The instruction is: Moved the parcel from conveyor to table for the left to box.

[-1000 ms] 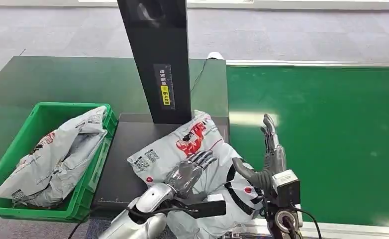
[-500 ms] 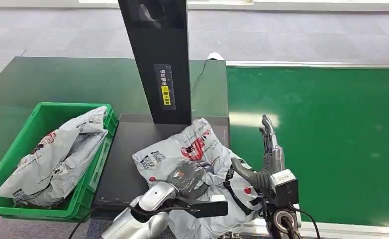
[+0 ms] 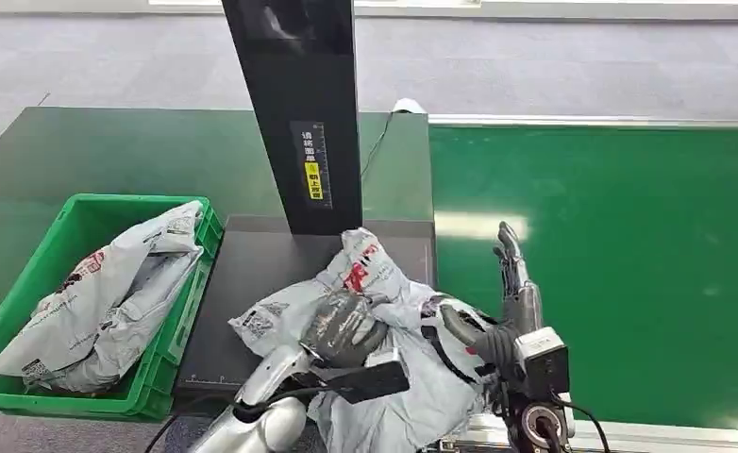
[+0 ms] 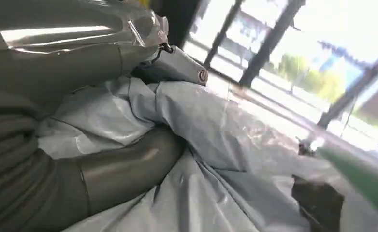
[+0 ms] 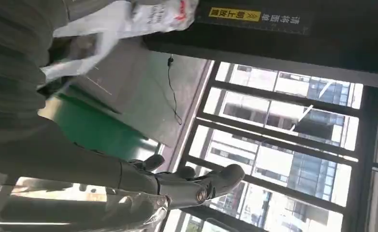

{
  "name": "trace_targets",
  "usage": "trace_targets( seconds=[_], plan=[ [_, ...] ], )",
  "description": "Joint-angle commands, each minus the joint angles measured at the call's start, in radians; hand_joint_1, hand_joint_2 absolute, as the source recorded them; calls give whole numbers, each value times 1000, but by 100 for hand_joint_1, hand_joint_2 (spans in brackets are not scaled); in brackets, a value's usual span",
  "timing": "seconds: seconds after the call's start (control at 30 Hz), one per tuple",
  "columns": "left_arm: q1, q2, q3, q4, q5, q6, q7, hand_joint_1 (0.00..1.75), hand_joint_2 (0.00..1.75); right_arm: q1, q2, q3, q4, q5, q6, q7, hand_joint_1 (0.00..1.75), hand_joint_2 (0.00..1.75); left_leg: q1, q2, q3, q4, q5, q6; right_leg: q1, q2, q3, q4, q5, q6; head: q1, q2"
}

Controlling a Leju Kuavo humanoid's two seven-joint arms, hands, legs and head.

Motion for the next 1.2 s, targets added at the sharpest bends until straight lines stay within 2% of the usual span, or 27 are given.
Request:
trace_targets(
  seconds=[0.03, 0.07, 0.1, 0.13, 0.2, 0.27, 0.3, 0.47, 0.57, 0.8, 0.83, 0.87, 0.9, 0.97, 1.0, 1.03, 1.07, 1.1, 1.13, 1.17, 1.2],
  plan=[
    [64, 71, 107, -208, 64, 275, -162, 175, 175, 30, -25, -15, -15, -30, -15, -3, 0, 175, 0, 1, -1, 0, 0, 0, 0, 2, -1, -1, 1, 0, 0, 0],
    [72, 86, 103, -239, 48, 367, -211, 175, 175, 33, -31, -13, -14, -37, -22, -8, 0, 175, 1, 0, -2, 0, 0, 1, 1, 2, -1, -1, 1, -1, 0, 0],
    [72, 86, 103, -239, 48, 367, -211, 175, 175, 33, -31, -13, -14, -37, -22, -8, 0, 175, 0, 1, -1, 0, 0, 0, 0, 2, -1, -1, 1, 0, 0, 0],
    [87, 102, 98, -285, 34, 448, -251, 175, 175, 40, -36, -13, -16, -45, -30, -14, 0, 175, 0, 1, -1, -1, 0, 0, 1, 2, -1, -1, 1, -1, 0, 0],
    [113, 113, 109, -359, 28, 520, -301, 175, 175, 46, -49, -7, -18, -57, -38, -21, 0, 175, 0, 1, -1, -1, 0, 0, 0, 2, -1, -1, 0, 0, 0, 0],
    [174, 25, 258, -442, 11, 520, -464, 175, 175, 42, -65, 10, -6, -75, -45, -27, 0, 175, 0, 1, -1, 0, 0, 0, 0, 3, -1, -1, 1, 0, 0, 0],
    [178, 10, 287, -460, 16, 520, -492, 175, 175, 39, -67, 14, -1, -78, -46, -29, 0, 175, 0, 1, -2, 1, -1, 0, 0, 2, -2, 0, 0, 0, 0, 0],
    [136, -13, 414, -670, -67, 520, -492, 175, 175, -23, -86, 44, 49, -110, -56, -32, 0, 175, 1, 3, -6, 3, -1, 0, 1, 4, -6, 1, 1, 0, 0, 0],
    [124, -23, 498, -773, -133, 520, -492, 175, 175, -23, -97, 53, 55, -119, -64, -32, 0, 175, 1, 3, -6, 2, 0, 0, 1, 4, -6, 1, 1, -1, 0, 0],
    [66, -25, 687, -811, -201, 520, -492, 175, 175, 8, -111, 58, 50, -132, -70, -48, 0, 175, 1, 1, -3, 1, 0, 0, 1, 2, -3, 0, 0, 0, 0, 0],
    [62, -30, 723, -795, -195, 520, -492, 175, 175, 14, -109, 58, 45, -132, -71, -49, 0, 175, 1, 1, -3, 0, 0, 0, 1, 2, -3, 0, 1, 0, 0, 0],
    [61, -66, 802, -750, -206, 520, -492, 175, 175, 24, -103, 53, 37, -131, -76, -51, 0, 175, 1, 1, -3, 0, 0, 0, 1, 2, -3, 0, 1, 0, 0, 0],
    [47, -32, 829, -685, -208, 520, -450, 175, 175, 45, -86, 33, 23, -105, -77, -51, 0, 175, 0, 1, -2, -1, 1, 0, 1, 2, -2, -1, 1, -1, 0, 0],
    [47, -32, 829, -685, -208, 520, -450, 175, 175, 45, -86, 33, 23, -105, -77, -51, 0, 175, 0, -1, -1, -2, 1, 0, 0, 0, -1, -1, 0, 0, 0, 0],
    [33, -14, 909, -470, -268, 520, -320, 175, 175, 92, -77, 23, -25, -99, -108, -54, 0, 175, 0, -1, -2, -2, 2, 0, 0, 1, -1, -1, 1, -1, 1, 0],
    [3, 36, 917, -352, -302, 520, -232, 175, 175, 127, -79, 15, -63, -98, -115, -49, 0, 175, 0, 0, -2, -1, 1, 0, 0, 1, -2, 0, 1, -1, 0, 0],
    [-17, 112, 875, -292, -292, 520, -133, 175, 175, 150, -81, 8, -90, -97, -121, -47, 0, 175, -1, -4, 0, -4, 3, -1, 0, -3, 1, -2, 1, -1, 0, 0],
    [-24, 127, 878, -281, -276, 520, -137, 175, 175, 158, -83, 5, -99, -97, -122, -47, 0, 175, -1, -7, 1, -5, 4, -1, -1, -7, 2, -2, 0, -1, 0, 0],
    [-30, 138, 884, -228, -310, 520, -88, 175, 175, 162, -84, 3, -104, -96, -123, -46, 0, 175, -2, -7, 1, -4, 3, 0, -1, -7, 0, -1, -1, -1, 1, 0],
    [-47, 195, 829, -143, -349, 504, 67, 175, 175, 169, -89, -1, -114, -93, -127, -44, 0, 175, -1, -9, -1, -4, 4, -1, -1, -8, 0, -2, 0, -1, 1, 0],
    [-64, 223, 807, -94, -347, 445, 155, 175, 175, 174, -94, -5, -120, -92, -130, -42, 0, 175, 0, -6, -1, -2, 2, -1, 0, -6, 0, -1, 0, -2, 0, 0]
  ],
)
